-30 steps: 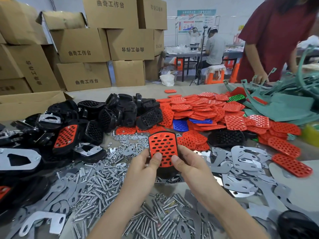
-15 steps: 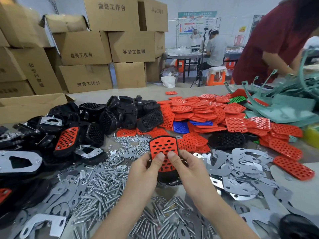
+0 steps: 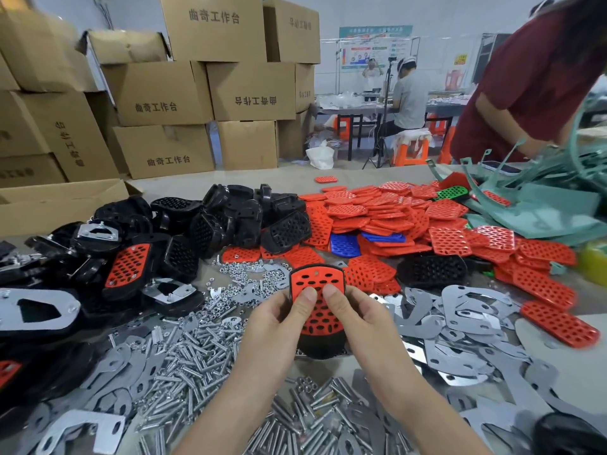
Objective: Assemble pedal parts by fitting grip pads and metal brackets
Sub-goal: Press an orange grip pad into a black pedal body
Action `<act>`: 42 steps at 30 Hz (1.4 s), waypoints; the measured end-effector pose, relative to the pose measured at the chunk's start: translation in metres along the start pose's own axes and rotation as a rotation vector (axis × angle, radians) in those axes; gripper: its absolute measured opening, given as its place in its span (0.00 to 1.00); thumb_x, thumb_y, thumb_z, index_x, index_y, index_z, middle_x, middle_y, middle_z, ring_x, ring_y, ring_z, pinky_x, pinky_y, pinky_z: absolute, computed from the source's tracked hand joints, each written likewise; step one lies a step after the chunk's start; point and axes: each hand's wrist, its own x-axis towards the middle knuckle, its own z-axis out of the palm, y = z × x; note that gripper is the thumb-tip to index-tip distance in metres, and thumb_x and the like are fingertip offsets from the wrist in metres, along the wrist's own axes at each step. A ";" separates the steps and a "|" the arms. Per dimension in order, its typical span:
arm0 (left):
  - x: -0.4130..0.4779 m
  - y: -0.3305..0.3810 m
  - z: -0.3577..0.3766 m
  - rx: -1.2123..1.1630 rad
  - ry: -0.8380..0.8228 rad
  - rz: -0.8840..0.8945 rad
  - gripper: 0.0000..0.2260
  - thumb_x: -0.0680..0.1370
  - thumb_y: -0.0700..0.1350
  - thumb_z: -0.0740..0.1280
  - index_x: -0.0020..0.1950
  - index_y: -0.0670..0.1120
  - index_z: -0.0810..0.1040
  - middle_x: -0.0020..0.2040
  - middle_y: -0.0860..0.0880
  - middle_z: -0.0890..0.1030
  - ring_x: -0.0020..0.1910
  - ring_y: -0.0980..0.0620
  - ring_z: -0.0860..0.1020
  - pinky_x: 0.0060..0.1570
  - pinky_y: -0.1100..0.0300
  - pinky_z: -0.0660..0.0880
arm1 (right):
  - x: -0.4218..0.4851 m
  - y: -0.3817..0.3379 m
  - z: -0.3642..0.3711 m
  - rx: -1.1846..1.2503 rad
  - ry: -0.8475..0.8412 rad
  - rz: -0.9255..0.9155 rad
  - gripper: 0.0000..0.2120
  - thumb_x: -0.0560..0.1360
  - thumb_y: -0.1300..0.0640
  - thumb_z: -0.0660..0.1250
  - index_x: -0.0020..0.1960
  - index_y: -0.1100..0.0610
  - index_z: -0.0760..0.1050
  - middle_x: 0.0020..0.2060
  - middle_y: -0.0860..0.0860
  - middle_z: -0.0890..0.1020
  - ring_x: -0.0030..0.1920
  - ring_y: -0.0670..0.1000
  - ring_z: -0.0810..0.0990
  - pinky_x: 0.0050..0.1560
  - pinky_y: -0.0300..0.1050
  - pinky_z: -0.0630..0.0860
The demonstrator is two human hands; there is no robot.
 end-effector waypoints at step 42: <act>-0.009 0.006 0.006 0.069 0.064 0.022 0.08 0.83 0.47 0.64 0.53 0.47 0.83 0.44 0.52 0.86 0.42 0.58 0.83 0.38 0.70 0.75 | -0.003 0.002 0.007 -0.031 0.043 -0.065 0.10 0.75 0.41 0.70 0.48 0.45 0.84 0.42 0.48 0.88 0.41 0.41 0.85 0.38 0.32 0.78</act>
